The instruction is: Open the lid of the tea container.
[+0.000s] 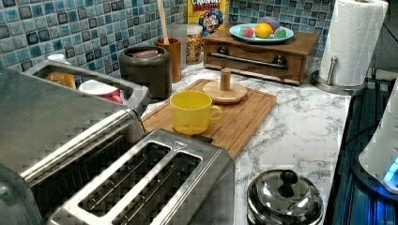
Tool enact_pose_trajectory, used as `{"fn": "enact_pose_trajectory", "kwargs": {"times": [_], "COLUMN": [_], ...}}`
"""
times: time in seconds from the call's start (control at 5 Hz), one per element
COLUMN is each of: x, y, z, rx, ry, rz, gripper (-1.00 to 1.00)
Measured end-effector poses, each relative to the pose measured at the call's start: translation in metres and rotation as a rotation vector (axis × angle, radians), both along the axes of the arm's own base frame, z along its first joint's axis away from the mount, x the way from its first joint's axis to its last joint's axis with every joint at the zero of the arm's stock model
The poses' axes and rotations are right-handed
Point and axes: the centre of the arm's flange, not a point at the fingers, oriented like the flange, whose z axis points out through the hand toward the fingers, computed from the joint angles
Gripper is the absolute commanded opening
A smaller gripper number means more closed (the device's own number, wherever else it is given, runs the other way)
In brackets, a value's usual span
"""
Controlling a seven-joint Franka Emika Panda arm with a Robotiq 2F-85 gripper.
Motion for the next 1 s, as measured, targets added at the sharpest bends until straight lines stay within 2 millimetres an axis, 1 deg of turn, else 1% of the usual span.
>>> {"fn": "enact_pose_trajectory", "kwargs": {"times": [0.2,1.0], "x": [-0.004,0.004], "y": [0.000,0.000], "z": [0.007,-0.007], "rx": [-0.001,0.000], "ry": [-0.013,0.011], "rz": [0.001,0.000], "gripper": [-1.00,-1.00]}}
